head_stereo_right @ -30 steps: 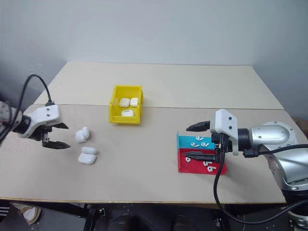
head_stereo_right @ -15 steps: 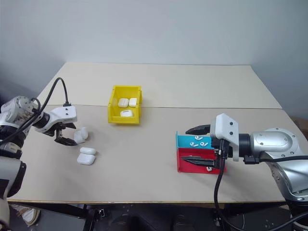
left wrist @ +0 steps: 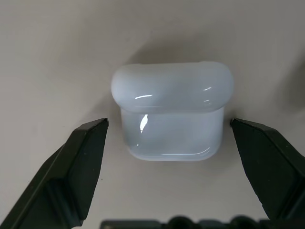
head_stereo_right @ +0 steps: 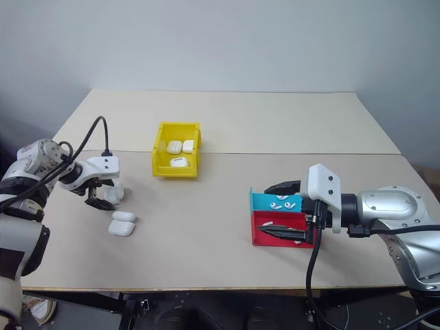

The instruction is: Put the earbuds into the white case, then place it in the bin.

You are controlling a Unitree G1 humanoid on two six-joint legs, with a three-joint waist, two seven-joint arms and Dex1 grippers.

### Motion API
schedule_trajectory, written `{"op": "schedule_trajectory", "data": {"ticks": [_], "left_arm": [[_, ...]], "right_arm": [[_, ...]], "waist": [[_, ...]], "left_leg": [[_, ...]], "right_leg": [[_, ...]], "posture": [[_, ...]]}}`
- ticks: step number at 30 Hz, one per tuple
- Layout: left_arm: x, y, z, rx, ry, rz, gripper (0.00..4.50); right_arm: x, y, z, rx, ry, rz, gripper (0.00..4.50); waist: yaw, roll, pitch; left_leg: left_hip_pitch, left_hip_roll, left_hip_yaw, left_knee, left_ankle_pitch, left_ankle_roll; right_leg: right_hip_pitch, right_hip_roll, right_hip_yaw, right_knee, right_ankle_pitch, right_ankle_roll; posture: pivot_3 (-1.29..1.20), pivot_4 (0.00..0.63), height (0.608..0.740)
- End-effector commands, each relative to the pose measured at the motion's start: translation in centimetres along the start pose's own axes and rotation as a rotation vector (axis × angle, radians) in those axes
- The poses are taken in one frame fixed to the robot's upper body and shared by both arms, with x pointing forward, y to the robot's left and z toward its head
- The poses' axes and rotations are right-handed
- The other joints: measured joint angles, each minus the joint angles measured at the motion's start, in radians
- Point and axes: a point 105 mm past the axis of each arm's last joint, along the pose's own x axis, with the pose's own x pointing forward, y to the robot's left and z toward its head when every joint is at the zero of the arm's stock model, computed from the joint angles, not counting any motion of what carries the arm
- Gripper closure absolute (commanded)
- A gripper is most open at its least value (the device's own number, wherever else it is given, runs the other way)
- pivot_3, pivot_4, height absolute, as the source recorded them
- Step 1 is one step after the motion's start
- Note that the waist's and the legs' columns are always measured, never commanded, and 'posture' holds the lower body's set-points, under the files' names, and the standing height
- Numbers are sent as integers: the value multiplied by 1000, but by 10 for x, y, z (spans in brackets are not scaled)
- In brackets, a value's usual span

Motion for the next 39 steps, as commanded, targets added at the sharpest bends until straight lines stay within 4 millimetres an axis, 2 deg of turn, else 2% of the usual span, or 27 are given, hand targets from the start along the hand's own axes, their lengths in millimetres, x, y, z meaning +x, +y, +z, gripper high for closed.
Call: {"op": "schedule_trajectory", "data": {"ticks": [1, 4, 8, 10, 11, 18, 21, 24, 28, 30, 34, 39], "left_arm": [[2, 2, -12, -15, 52, 37, 23], [6, -3, -12, -18, 42, 6, 23], [7, -9, -13, -8, 23, -34, 921], [6, -9, -15, -11, 25, -32, 1644], [5, -9, -17, -14, 27, -27, 1739], [-9, -4, -28, -22, -9, 41, 1739], [-30, 5, -30, -27, -87, 126, 1739], [-60, 19, -23, -55, -265, 271, 1739], [-108, 31, 2, -59, -639, 479, 1739], [-123, 28, 14, -79, -777, 496, 1739], [-138, -9, 60, -71, -1086, 355, 1739], [-132, -73, 114, -19, -1295, 72, 1739]], "right_arm": [[-4, 0, 10, -44, -3, -6, 0], [-5, 0, 11, -43, -5, -5, 0], [-6, 0, 11, -41, -1, -4, 0], [-6, 0, 11, -41, 0, -4, 0], [-6, 0, 12, -40, 0, -4, 0], [-4, -3, 12, -36, -1, -7, 0], [-4, -2, 11, -30, -3, -8, 0], [-4, -1, 9, -25, -6, -11, 0], [-4, -2, 8, -16, -13, -19, 0], [-3, -3, 7, -15, -15, -21, 0], [-2, -5, 8, -17, -19, -19, 0], [-6, -8, 8, -26, -8, -17, 0]], "waist": [[0, 1, 0], [0, 2, -1], [1, 3, -2], [0, 3, -2], [0, 3, -2], [-6, 3, -2], [-19, 3, -2], [-19, 1, -1], [-10, 0, 0], [-6, 0, 0], [-3, 1, -1], [-1, 1, -1]], "left_leg": [[0, 0, 0, 0, 0, 0], [1, 0, 0, 0, 0, 0], [1, 0, 0, 0, 0, 0], [1, 0, 0, 0, 0, 0], [1, 0, 0, 0, 0, 0], [1, 0, 0, 0, 0, 0], [0, 1, 0, 0, 0, 0], [-2, 2, 0, 0, 0, 0], [-2, 1, 0, 0, 0, 0], [-2, 0, -1, 1, 0, 0], [-2, 1, -1, 3, 0, 1], [-2, 1, -2, 4, 0, 0]], "right_leg": [[0, 0, 0, 0, 0, 0], [1, 0, 0, 1, 0, 0], [1, 0, 0, 1, 0, 0], [1, 0, 0, 1, 0, 0], [1, 0, 0, 1, 0, 0], [0, 0, 0, 1, 0, 0], [-1, 2, 1, 1, 0, 0], [-2, 2, 0, 0, 0, 0], [-1, -1, 0, -1, 0, 0], [-1, -1, -1, -1, 0, 0], [0, -1, 0, 1, 0, 1], [1, -1, 0, 1, 0, 1]], "posture": [[0, 150, 740], [0, 150, 740], [0, 150, 740], [0, 150, 740], [0, 150, 740], [0, 150, 740], [0, 150, 740], [0, 150, 740], [0, 150, 740], [0, 150, 740], [0, 150, 740], [0, 150, 740]]}}
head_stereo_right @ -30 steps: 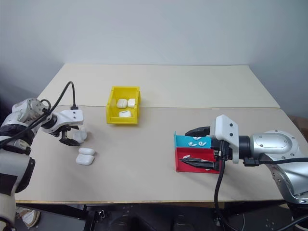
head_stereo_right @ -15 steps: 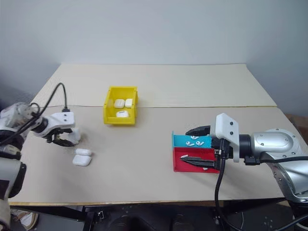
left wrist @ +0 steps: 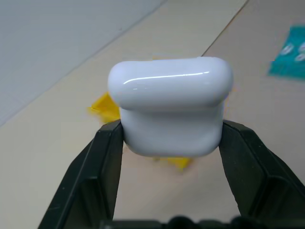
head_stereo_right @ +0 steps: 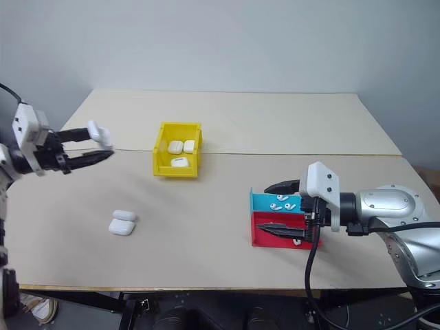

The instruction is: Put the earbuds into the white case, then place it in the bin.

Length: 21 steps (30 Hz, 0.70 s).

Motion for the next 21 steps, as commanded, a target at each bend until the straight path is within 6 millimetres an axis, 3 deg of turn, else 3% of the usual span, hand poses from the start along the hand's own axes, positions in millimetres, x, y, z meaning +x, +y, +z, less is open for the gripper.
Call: {"op": "schedule_trajectory", "data": {"ticks": [1, 8, 19, 21], "left_arm": [[21, -45, 31, -4, -169, -164, 1739], [45, -104, 34, -138, -393, -432, 1739], [69, -123, 27, -120, -439, -513, 1739], [72, -126, 29, -108, -446, -524, 1739]], "right_arm": [[-7, -4, 9, -51, -9, -12, 0], [-6, -3, 2, -51, 23, 0, 0], [-3, -5, -20, -88, 378, 49, 0], [1, -3, -25, -112, 424, 82, 382]], "waist": [[0, 0, 0], [1, 1, 0], [0, 1, -1], [1, 1, -1]], "left_leg": [[0, 0, 0, 0, 0, 0], [2, 0, 0, 0, 0, 0], [2, 0, -1, 0, 0, 0], [1, 0, -1, 0, 0, 0]], "right_leg": [[0, 0, 0, 0, 0, 0], [1, 1, 1, 0, 0, 0], [1, 2, 1, -1, 0, 0], [1, 2, 1, -1, 0, 0]], "posture": [[0, 150, 740], [0, 150, 740], [0, 150, 740], [0, 150, 740]]}}
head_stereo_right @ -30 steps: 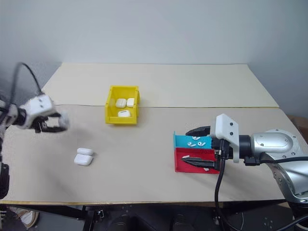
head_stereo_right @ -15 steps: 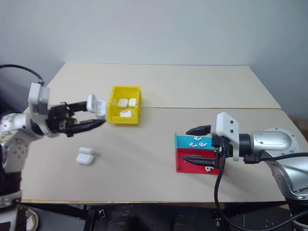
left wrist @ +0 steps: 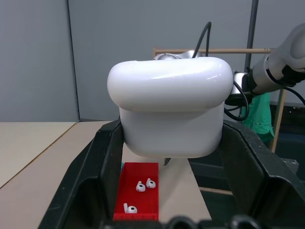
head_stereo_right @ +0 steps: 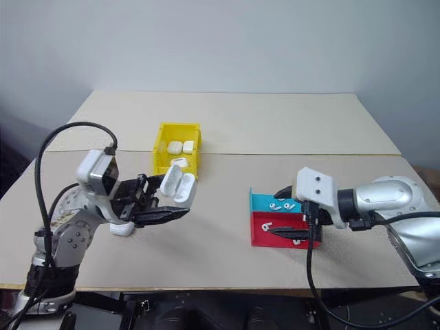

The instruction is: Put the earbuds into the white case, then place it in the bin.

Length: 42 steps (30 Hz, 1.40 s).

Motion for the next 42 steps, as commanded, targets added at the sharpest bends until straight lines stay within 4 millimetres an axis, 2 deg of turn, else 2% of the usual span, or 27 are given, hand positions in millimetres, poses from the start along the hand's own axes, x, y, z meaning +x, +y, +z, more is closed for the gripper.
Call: {"op": "schedule_trajectory", "data": {"ticks": [1, 7, 12, 19, 23, 33, 42], "left_arm": [[8, -3, 6, 65, -10, -37, 1739], [13, -3, 3, 78, -7, -34, 1739], [12, -4, 3, 87, 0, -19, 1739], [12, -7, 1, 101, 6, 27, 1739], [10, -10, 1, 105, 14, 56, 1739], [6, -16, 2, 112, 31, 102, 1739], [-2, -22, -3, 104, 45, 132, 1739]], "right_arm": [[6, 3, 1, -73, 73, 35, 556], [31, -2, -16, -220, 182, 78, 2509], [40, -6, -22, -393, 248, 168, 2509], [55, -15, -26, -524, 281, 305, 2509], [62, -22, -28, -589, 303, 318, 2509], [71, -26, -31, -680, 317, 386, 2509], [78, -23, -37, -689, 322, 412, 2509]], "waist": [[-1, 0, 0], [0, 0, 0], [0, 0, 0], [-1, 0, 0], [-1, 0, 0], [0, 0, 0], [-1, 1, 0]], "left_leg": [[0, 0, 0, 0, 0, 0], [0, 0, 0, 0, 0, 0], [-1, 0, 0, 0, 0, 0], [-1, 0, 1, 0, 1, -2], [-1, 0, 1, 1, 1, -2], [-1, 0, 1, 1, 1, -2], [0, 1, 1, 1, 1, -2]], "right_leg": [[0, 0, 0, 0, 0, 0], [0, 0, 0, 0, 0, 0], [-1, 0, 0, -1, 0, 0], [-1, 0, 0, -1, 0, 0], [-1, 0, 0, -1, 0, 0], [-1, 0, 0, -1, 0, 0], [0, 0, 0, -1, 0, 0]], "posture": [[0, 150, 740], [0, 150, 740], [0, 150, 740], [0, 150, 740], [0, 150, 740], [0, 150, 740], [0, 150, 740]]}}
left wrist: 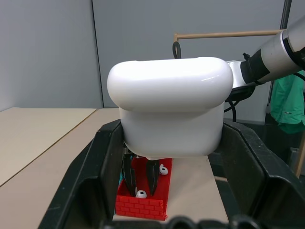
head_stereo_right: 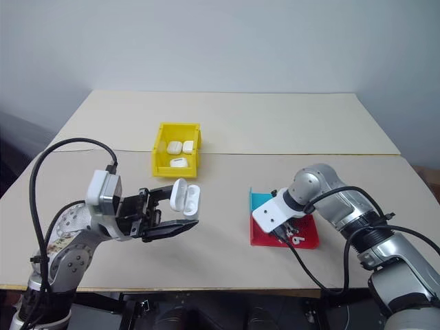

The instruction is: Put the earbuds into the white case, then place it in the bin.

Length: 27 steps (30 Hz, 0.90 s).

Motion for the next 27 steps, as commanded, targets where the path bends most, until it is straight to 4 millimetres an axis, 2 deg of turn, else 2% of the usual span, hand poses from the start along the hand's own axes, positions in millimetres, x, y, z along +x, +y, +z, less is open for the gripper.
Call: {"op": "schedule_trajectory", "data": {"ticks": [1, 3, 6, 8, 9, 15, 19, 23, 27], "left_arm": [[-1, -5, 11, 55, -17, -14, 1739], [-1, -6, 10, 56, -14, -13, 1739], [-1, -6, 11, 57, -11, -13, 1739], [-1, -6, 11, 58, -10, -13, 1739], [-2, -6, 11, 58, -10, -14, 1739], [-2, -4, 9, 54, -7, -18, 1739], [-1, 3, 6, 52, -5, -22, 1739], [0, 12, 9, 17, -27, -41, 1739], [7, 16, 9, 10, -24, -72, 1739]], "right_arm": [[-1, -1, -1, -15, 9, 1, 2509], [-1, 0, 0, -17, 7, 10, 2509], [0, 0, 1, -18, 2, 15, 3106], [0, 1, 1, -12, -3, 14, 3750], [0, 1, 2, -4, -7, 10, 3880], [-8, -2, 3, 79, -38, -75, 3880], [-42, -10, 16, 255, -197, -240, 3880], [-87, -12, 45, 392, -563, -492, 3880], [-131, -21, 64, 569, -928, -783, 3880]], "waist": [[0, 0, 0], [0, 0, 0], [0, 0, 0], [-1, 0, 0], [-1, 0, 0], [0, 0, 0], [3, 0, 0], [9, 0, 0], [3, 0, 0]], "left_leg": [[0, 0, 0, 0, 0, 0], [0, 0, 0, 0, 0, 0], [1, 0, 0, 0, 0, 0], [1, 0, 0, 0, 0, 0], [1, 0, 0, 0, 0, 0], [0, 0, 0, 0, 0, 0], [-1, 0, 0, 0, 0, 0], [-1, 0, -1, 0, -1, 1], [-1, 0, -1, 0, -1, 1]], "right_leg": [[0, 0, 0, 0, 0, 0], [0, 0, 0, 0, 0, 0], [0, 0, 0, 0, 0, 0], [0, 0, 0, 0, 0, 0], [0, 0, 0, 0, 0, 0], [0, 0, 0, 0, 0, 0], [-1, 0, 0, 0, 0, 0], [0, 0, -1, -1, 0, 0], [1, 0, -1, -1, 0, 0]], "posture": [[0, 150, 740], [0, 150, 740], [0, 150, 740], [0, 150, 740], [0, 150, 740], [0, 150, 740], [0, 150, 740], [0, 150, 740], [0, 150, 740]]}}
